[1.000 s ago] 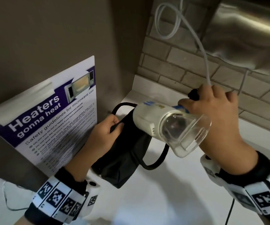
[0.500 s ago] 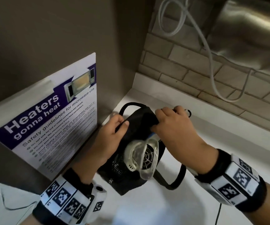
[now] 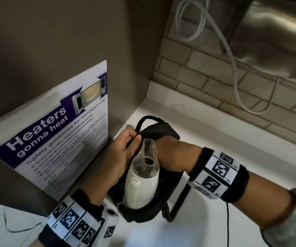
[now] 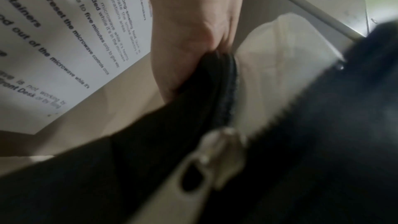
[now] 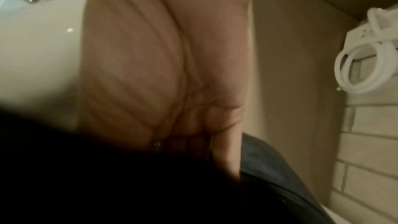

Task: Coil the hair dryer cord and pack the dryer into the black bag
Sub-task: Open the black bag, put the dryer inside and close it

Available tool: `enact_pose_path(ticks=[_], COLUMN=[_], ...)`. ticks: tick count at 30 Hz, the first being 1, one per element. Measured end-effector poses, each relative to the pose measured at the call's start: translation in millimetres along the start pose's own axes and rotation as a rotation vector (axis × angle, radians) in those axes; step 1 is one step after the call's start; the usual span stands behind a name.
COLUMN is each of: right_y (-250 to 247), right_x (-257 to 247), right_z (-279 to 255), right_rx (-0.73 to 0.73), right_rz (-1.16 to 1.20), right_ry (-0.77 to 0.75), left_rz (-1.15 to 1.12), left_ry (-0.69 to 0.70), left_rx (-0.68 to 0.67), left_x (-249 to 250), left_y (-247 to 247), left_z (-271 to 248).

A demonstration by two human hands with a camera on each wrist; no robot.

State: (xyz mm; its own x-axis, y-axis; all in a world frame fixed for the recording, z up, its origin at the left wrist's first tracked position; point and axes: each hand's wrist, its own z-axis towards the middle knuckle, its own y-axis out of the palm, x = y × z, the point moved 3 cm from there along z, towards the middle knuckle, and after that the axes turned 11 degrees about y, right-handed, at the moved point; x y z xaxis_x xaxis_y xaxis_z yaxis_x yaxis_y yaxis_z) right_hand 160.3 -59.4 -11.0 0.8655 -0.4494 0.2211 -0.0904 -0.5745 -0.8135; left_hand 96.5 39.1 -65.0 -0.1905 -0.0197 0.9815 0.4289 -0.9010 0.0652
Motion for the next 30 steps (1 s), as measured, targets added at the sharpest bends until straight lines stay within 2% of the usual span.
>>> enact_pose_path(ticks=[5, 9, 17, 20, 23, 24, 26, 28, 30], right_y=[15.2, 31.1, 50.3, 59.5, 68.3, 69.6, 63.4, 51.0, 42.0], right_x=[12.8, 13.2, 5.1, 6.4, 16.2, 19.2, 20.4, 22.4, 27.5], right_z=[7.8, 26.2, 50.2, 51.5, 49.9, 51.7, 50.7, 44.3, 34.9], right_rx=[-0.013, -0.017, -0.075, -0.089, -0.133, -0.122, -0.007, 0.128, 0.198], right_rz=[0.179, 0.174, 0.288, 0.474, 0.387, 0.303, 0.226, 0.305, 0.356], right_ry=[0.096, 0.120, 0.090, 0.063, 0.015, 0.011, -0.018, -0.043, -0.082], left_rz=[0.054, 0.075, 0.065, 0.068, 0.103, 0.125, 0.199, 0.303, 0.402], left_ry=[0.025, 0.034, 0.031, 0.027, 0.014, 0.016, 0.026, 0.032, 0.045], left_rx=[-0.020, -0.039, -0.045, -0.028, 0.001, 0.006, 0.004, -0.017, -0.050], left_x=[0.1, 3.6, 4.4, 3.2, 3.4, 4.1, 5.0, 7.4, 12.2], left_y=[-2.9, 0.9, 0.5, -2.3, -8.2, -10.2, -14.2, -16.8, -18.7], left_z=[1.6, -0.6, 3.2, 6.0, 7.4, 7.2, 6.4, 4.6, 1.9])
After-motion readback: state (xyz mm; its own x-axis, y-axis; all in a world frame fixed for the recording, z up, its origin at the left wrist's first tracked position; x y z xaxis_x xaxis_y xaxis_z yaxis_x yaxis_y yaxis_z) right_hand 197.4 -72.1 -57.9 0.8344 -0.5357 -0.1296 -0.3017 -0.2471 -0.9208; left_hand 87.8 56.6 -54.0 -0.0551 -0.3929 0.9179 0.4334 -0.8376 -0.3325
